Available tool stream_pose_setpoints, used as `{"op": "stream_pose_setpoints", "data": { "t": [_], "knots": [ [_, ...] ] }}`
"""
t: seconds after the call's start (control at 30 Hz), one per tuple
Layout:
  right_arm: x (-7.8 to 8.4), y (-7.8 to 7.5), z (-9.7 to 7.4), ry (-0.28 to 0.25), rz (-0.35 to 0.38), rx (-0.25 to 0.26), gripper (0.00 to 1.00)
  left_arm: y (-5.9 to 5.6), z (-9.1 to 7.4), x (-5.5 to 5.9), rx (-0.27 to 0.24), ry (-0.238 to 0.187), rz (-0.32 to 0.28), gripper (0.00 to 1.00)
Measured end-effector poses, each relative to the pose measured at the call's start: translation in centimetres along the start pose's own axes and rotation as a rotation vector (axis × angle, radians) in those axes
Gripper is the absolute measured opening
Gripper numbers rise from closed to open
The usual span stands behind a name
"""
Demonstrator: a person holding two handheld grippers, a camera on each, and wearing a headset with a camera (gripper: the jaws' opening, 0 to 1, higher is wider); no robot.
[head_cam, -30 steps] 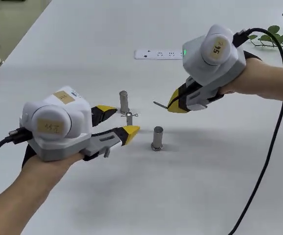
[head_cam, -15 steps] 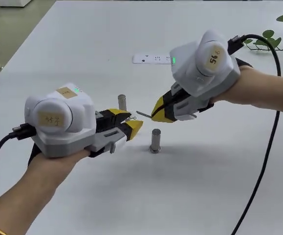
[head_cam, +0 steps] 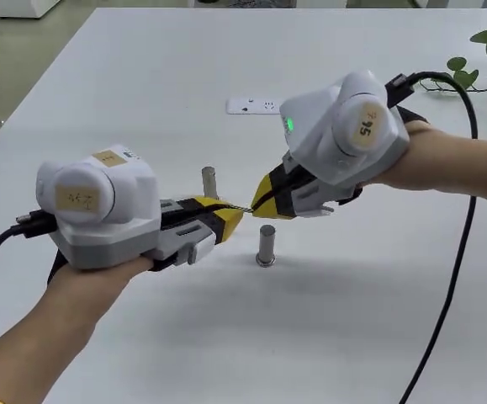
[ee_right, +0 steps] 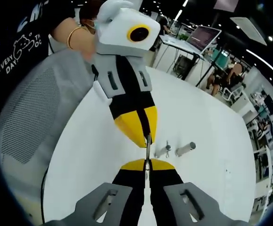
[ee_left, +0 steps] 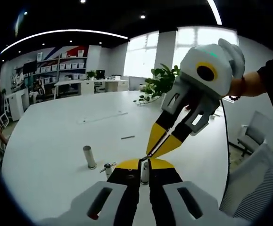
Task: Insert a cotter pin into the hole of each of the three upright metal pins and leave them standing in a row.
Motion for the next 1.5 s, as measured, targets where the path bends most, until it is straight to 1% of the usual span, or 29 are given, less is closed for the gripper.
{"op": "stream_pose_setpoints", "data": {
  "t": [0.17, 0.27, 0.4, 0.53, 0.6, 0.67, 0.73, 0.83, 1.07, 1.37, 1.5],
  "knots": [
    [0.1, 0.1, 0.0, 0.008, -0.025, 0.011, 0.0, -0.3, 0.1, 0.0, 0.021, -0.003, -0.035, 0.02],
    [0.1, 0.3, 0.0, 0.016, -0.044, 0.014, 0.0, -0.4, 0.2, 0.1, 0.034, -0.001, -0.079, 0.02],
    [0.2, 0.3, 0.1, 0.019, -0.051, 0.015, 0.0, -0.6, 0.2, 0.3, 0.042, 0.003, -0.113, 0.02],
    [0.1, 0.4, 0.1, 0.013, -0.06, 0.019, 0.0, -0.6, 0.1, 0.3, 0.046, -0.004, -0.16, 0.03],
    [-0.1, 0.7, 0.0, 0.009, -0.062, 0.016, 0.0, -0.6, 0.1, 0.2, 0.045, -0.022, -0.188, 0.04],
    [-0.2, 1.0, 0.1, 0.008, -0.068, 0.016, 0.0, -0.5, 0.0, -0.1, 0.049, -0.043, -0.227, 0.04],
    [-0.3, 1.2, 0.1, 0.002, -0.065, 0.015, 0.0, -0.5, 0.0, -0.2, 0.056, -0.048, -0.245, 0.02],
    [-0.4, 1.3, 0.2, 0.0, -0.065, 0.017, 0.0, -0.5, -0.1, 0.0, 0.055, -0.037, -0.234, 0.02],
    [-0.7, 1.4, 0.2, -0.011, -0.055, 0.025, 0.0, -0.8, -0.2, 0.4, 0.063, -0.021, -0.244, 0.01],
    [-0.7, 1.5, 0.1, -0.009, -0.061, 0.031, 0.0, -0.9, -0.3, 0.4, 0.069, -0.025, -0.268, 0.0],
    [-0.7, 1.5, 0.2, -0.017, -0.052, 0.028, 0.0, -0.8, -0.3, 0.4, 0.071, -0.029, -0.269, 0.0]
  ]
}}
Point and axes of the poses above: the centre of the closed fingertips' face, and the gripper's own axes: z roughly forward along the fingers, y roughly to its left, x roughly out of its underside, the point moved 3 cm from there along -z, roughly backward along the fingers, and after that the axes turned 15 degrees about z, right-handed, at the moved point
